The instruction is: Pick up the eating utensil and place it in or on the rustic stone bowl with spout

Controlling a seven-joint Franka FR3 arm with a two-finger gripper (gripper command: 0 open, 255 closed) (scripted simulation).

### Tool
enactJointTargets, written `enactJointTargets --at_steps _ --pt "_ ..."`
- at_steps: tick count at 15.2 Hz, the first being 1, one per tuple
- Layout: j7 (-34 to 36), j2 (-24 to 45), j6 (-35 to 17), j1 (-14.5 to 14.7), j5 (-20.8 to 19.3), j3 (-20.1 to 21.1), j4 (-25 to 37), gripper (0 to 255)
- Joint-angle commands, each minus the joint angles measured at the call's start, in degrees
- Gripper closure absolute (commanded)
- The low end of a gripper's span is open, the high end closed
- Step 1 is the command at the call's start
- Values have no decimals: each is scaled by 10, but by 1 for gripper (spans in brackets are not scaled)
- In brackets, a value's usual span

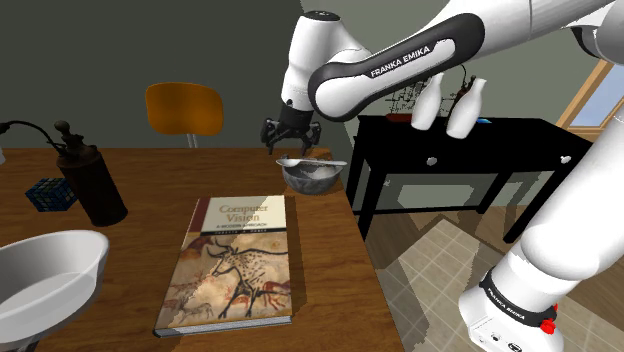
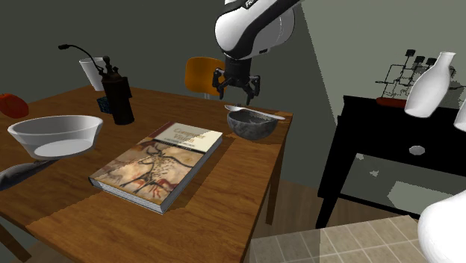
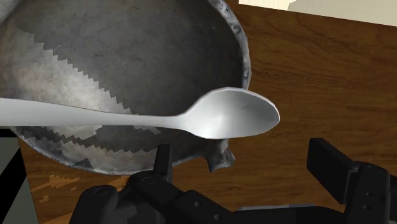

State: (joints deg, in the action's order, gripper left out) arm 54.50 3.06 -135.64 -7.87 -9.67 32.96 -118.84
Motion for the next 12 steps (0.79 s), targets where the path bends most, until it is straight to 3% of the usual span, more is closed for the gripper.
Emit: enactJointTargets --at_steps 1,5,12 --pt "0 0 0 0 0 0 0 0" --pt "-31 -54 60 -2 46 1 17 0" --pt "-31 -54 60 -2 46 0 17 0"
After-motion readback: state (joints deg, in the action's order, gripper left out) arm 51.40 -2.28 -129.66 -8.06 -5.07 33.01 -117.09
